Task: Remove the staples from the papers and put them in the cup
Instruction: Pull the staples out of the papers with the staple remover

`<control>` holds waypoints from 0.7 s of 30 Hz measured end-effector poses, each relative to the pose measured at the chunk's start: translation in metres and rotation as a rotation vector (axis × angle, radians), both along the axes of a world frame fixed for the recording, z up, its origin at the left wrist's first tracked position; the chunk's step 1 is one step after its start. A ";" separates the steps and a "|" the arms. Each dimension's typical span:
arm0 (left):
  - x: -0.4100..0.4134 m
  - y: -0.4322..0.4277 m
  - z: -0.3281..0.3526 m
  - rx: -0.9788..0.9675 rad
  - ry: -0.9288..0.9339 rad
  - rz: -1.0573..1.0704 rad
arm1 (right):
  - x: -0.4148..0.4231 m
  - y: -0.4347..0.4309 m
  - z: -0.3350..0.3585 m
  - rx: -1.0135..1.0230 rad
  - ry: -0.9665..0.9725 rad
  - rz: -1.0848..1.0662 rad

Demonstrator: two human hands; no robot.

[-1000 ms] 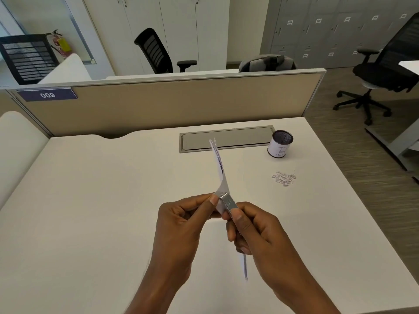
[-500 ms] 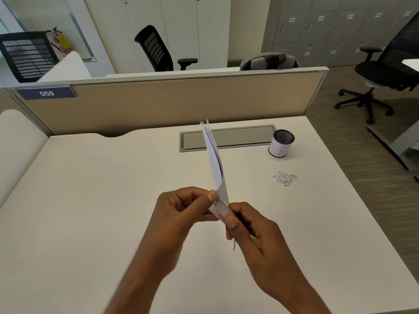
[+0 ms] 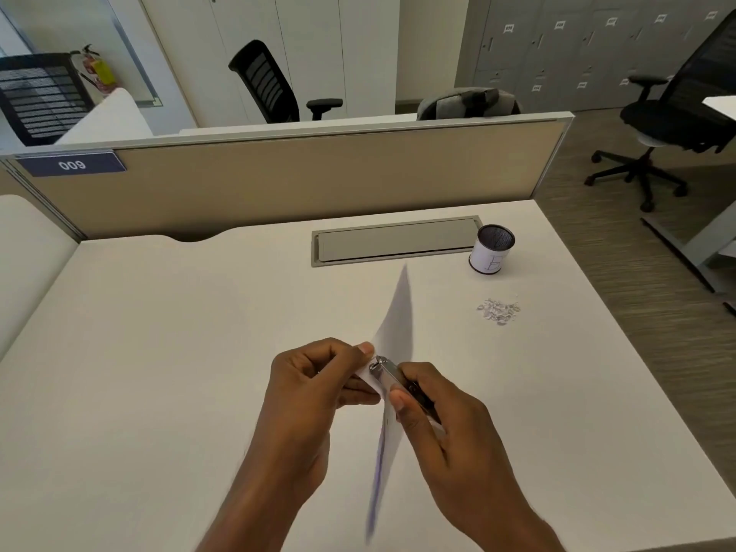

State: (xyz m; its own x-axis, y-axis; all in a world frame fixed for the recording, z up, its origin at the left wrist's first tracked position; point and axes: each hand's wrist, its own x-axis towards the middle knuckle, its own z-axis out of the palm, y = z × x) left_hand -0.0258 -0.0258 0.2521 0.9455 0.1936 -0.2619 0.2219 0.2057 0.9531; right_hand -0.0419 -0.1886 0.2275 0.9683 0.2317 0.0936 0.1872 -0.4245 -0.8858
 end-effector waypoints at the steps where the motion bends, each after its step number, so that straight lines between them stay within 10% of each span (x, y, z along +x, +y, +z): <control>1: 0.000 -0.001 -0.001 -0.003 -0.001 -0.001 | 0.001 0.000 0.001 0.031 0.014 0.005; 21: 0.005 0.000 -0.005 0.218 -0.149 -0.040 | 0.019 -0.003 0.010 0.256 0.252 0.107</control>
